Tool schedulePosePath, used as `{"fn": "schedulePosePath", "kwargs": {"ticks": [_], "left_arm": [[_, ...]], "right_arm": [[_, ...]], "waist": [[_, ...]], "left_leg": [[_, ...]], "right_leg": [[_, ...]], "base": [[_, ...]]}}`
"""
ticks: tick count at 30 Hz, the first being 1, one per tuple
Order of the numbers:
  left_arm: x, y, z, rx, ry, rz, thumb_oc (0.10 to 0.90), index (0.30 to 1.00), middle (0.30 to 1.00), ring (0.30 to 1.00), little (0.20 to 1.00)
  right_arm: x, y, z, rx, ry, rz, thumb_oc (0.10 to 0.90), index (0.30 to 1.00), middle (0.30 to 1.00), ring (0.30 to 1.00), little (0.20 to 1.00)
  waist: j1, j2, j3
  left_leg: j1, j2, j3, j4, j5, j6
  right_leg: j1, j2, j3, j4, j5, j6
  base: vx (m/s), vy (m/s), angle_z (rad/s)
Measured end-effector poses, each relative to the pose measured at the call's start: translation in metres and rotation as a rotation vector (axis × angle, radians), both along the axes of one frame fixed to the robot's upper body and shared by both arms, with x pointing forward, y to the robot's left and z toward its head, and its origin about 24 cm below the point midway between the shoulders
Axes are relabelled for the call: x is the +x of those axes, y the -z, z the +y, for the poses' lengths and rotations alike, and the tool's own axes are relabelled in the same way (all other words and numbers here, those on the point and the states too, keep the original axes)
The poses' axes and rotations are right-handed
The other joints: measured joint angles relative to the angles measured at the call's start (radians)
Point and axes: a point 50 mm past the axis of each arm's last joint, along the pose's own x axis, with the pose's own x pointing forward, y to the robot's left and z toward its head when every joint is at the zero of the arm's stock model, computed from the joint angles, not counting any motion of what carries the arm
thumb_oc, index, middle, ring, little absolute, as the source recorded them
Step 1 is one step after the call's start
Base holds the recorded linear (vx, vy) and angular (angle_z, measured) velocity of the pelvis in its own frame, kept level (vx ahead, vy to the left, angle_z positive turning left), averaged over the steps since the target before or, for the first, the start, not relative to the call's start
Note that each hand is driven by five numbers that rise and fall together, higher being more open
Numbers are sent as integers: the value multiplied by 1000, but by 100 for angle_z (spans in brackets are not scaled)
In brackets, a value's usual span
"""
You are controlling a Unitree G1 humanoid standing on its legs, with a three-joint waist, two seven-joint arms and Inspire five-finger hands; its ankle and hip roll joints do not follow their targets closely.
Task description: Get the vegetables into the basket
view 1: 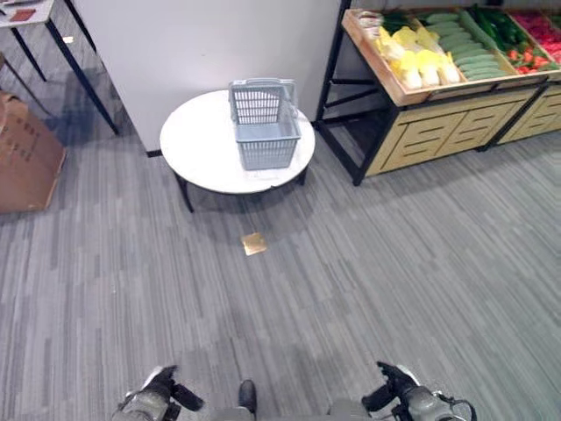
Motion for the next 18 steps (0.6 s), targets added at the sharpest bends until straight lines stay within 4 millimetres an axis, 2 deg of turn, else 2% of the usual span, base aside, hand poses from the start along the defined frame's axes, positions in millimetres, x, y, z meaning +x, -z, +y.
{"fn": "schedulePosePath", "kwargs": {"ticks": [1,2,3,5,6,9,11,12,14,15,16,18], "left_arm": [[-4,2,-2,-7,2,11,900,1000,1000,1000,1000],[-11,5,-5,-16,-3,33,900,1000,1000,1000,1000],[-19,7,-5,-13,-13,62,900,1000,1000,1000,1000],[-29,10,-11,-27,-22,99,900,1000,1000,1000,1000],[-32,12,-14,-36,-25,108,900,1000,1000,1000,1000],[-41,14,-18,-46,-31,127,900,1000,1000,1000,1000],[-43,15,-18,-45,-34,129,900,1000,1000,1000,1000],[-45,15,-18,-46,-36,132,900,1000,1000,1000,1000],[-49,15,-17,-42,-40,142,900,1000,1000,1000,1000],[-52,17,-22,-54,-41,151,900,1000,1000,1000,1000],[-56,20,-33,-88,-39,156,900,1000,1000,1000,1000],[-58,19,-28,-77,-48,158,900,1000,1000,1000,1000]], "right_arm": [[1,-1,-1,-2,5,-5,900,1000,1000,1000,1000],[1,-1,-1,-1,4,-7,900,1000,1000,1000,1000],[2,-1,1,5,-1,-15,900,1000,1000,1000,1000],[3,-1,3,13,-3,-25,900,1000,1000,1000,1000],[3,-1,3,13,0,-27,900,1000,1000,1000,1000],[6,-2,4,20,10,-46,900,1000,1000,1000,1000],[9,-3,3,21,25,-61,900,1000,1000,1000,1000],[12,-4,4,27,28,-74,900,1000,1000,1000,1000],[5,-2,4,29,33,-54,900,1000,1000,1000,1000],[1,-1,1,18,40,-40,900,1000,1000,1000,1000],[-6,-1,-11,-14,45,6,900,1000,1000,1000,1000],[-1,-3,-10,-10,41,-10,900,1000,1000,1000,1000]], "waist": [[3,0,5],[7,2,9],[6,1,11],[5,-7,18],[-1,-8,24],[-17,-12,40],[-25,-13,42],[-40,-13,42],[-43,-25,36],[-47,8,40],[-33,77,20],[-39,72,20]], "left_leg": [[11,-4,-4,-3,-1,4],[17,-4,-12,-4,-19,27],[17,-2,-19,-5,-18,28],[18,-2,-29,-15,-17,31],[19,-2,-34,-16,-17,31],[53,-6,-53,-27,-26,19],[63,-6,-66,-27,-40,2],[80,0,-91,-27,-54,-19],[104,15,-125,-22,-87,-66],[142,60,-152,-39,-99,-80],[156,155,-140,5,-83,-112],[128,179,-160,67,-55,-131]], "right_leg": [[-21,-19,-21,37,-16,-3],[-36,-16,-32,29,-57,-16],[-37,-6,-50,-23,-78,-18],[-53,19,-71,-189,-66,-21],[-56,25,-81,-267,-46,-21],[-79,24,-94,-477,82,-19],[-107,13,-89,-529,144,-13],[-116,9,-82,-557,176,-10],[-87,10,-83,-565,182,-20],[-69,42,-105,-528,225,-33],[-28,138,-141,-511,184,-103],[-6,152,-171,-517,174,-121]], "base": [[145,57,-4],[119,-6,3],[186,-21,5],[204,-51,17],[153,-40,21],[245,-71,22],[296,-116,28],[383,-197,45],[334,-229,59],[446,-439,78],[341,-358,59],[252,-292,33]]}}
